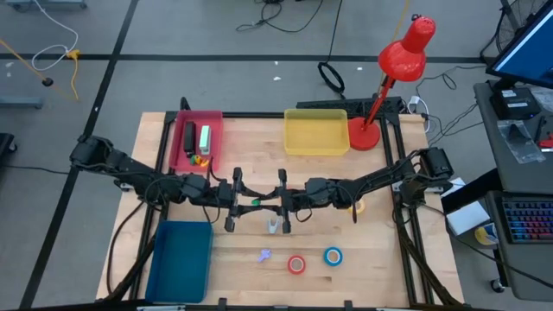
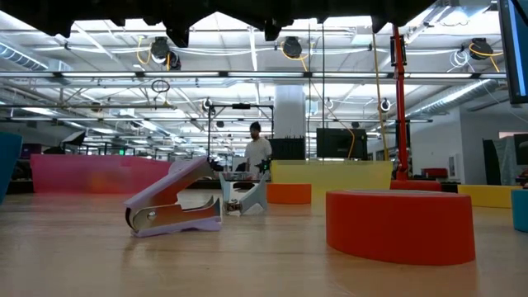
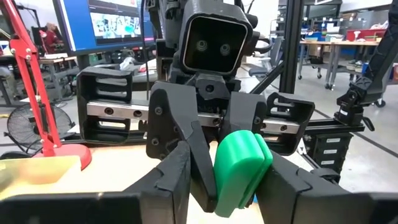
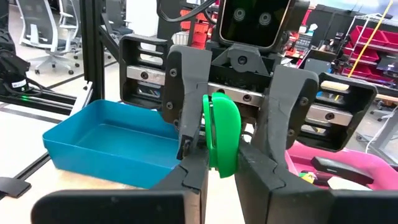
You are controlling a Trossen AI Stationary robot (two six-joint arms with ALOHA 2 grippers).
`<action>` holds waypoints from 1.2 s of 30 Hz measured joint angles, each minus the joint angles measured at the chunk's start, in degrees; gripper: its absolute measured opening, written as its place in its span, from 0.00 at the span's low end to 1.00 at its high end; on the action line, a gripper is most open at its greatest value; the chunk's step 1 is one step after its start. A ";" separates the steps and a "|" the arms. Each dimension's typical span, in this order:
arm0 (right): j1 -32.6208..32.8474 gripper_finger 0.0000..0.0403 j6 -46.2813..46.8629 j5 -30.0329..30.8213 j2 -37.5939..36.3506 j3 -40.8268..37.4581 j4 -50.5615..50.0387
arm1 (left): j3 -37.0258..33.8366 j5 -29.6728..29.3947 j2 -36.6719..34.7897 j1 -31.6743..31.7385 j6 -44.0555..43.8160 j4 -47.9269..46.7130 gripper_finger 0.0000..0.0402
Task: Pick and place Stapler, Stapler remover, tape
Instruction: Put the green stapler into the pink bin
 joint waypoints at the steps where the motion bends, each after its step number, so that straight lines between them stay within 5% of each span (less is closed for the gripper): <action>1: 0.00 0.12 0.03 0.02 -0.01 -0.01 0.04 | 0.00 0.02 0.00 0.00 0.00 0.13 0.34; 19: 0.08 0.12 0.84 1.28 -0.06 0.02 -0.67 | 0.00 0.35 0.07 0.00 -1.11 1.20 0.34; 27: 0.62 0.19 0.61 2.50 -0.08 0.10 -1.31 | 0.00 -0.80 0.09 -0.02 -0.90 1.65 0.34; 36: 0.61 0.22 1.54 2.09 0.38 0.02 -3.99 | 0.26 -0.63 0.00 -0.03 0.98 3.13 0.22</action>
